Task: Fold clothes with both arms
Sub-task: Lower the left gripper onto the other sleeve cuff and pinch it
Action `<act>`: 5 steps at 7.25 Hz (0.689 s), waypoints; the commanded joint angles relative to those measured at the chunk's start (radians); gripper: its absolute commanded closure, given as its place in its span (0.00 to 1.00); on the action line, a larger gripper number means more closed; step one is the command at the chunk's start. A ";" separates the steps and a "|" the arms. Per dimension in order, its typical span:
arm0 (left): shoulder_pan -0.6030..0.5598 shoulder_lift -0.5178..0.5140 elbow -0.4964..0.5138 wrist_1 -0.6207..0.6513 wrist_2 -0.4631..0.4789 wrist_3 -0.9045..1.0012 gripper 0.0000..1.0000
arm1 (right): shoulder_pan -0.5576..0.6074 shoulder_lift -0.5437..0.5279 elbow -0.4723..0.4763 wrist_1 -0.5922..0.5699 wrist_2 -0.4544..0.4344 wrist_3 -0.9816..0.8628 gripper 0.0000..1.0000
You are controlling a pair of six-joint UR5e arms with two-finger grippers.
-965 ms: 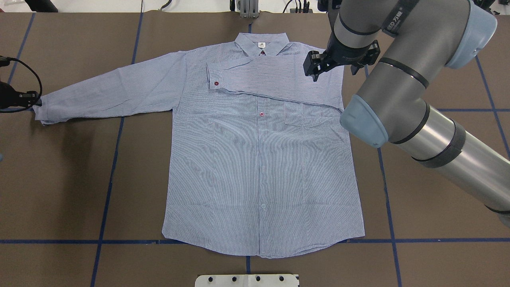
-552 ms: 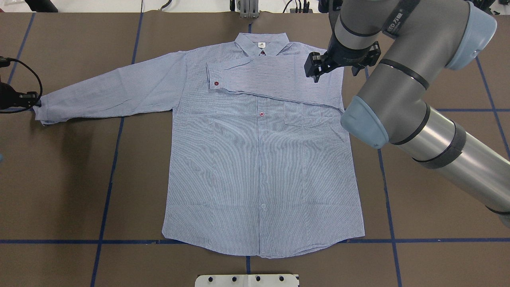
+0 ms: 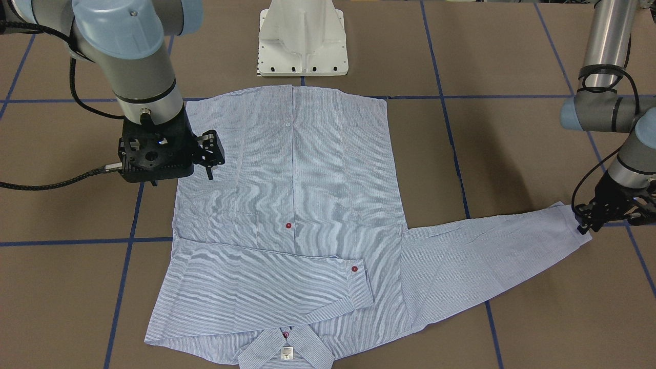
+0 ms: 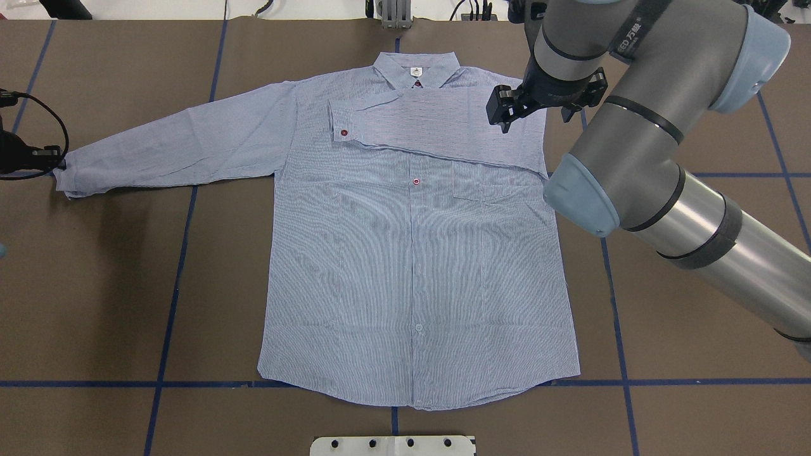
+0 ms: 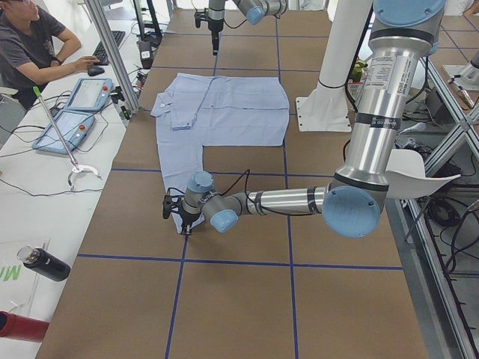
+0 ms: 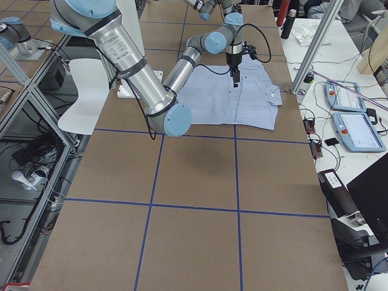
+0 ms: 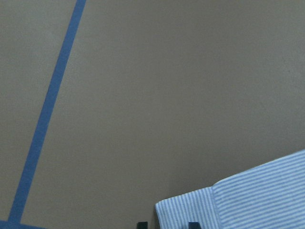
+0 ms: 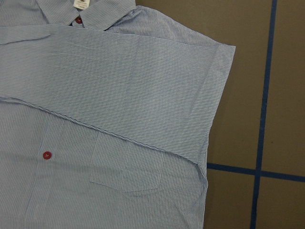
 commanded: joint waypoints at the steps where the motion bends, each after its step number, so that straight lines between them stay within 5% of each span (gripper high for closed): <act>1: 0.001 -0.001 -0.001 0.000 0.000 0.000 0.60 | 0.001 -0.003 0.000 0.000 0.000 -0.002 0.00; 5: 0.001 -0.001 -0.001 0.000 -0.002 -0.002 0.66 | 0.001 -0.003 0.000 0.000 0.000 -0.004 0.00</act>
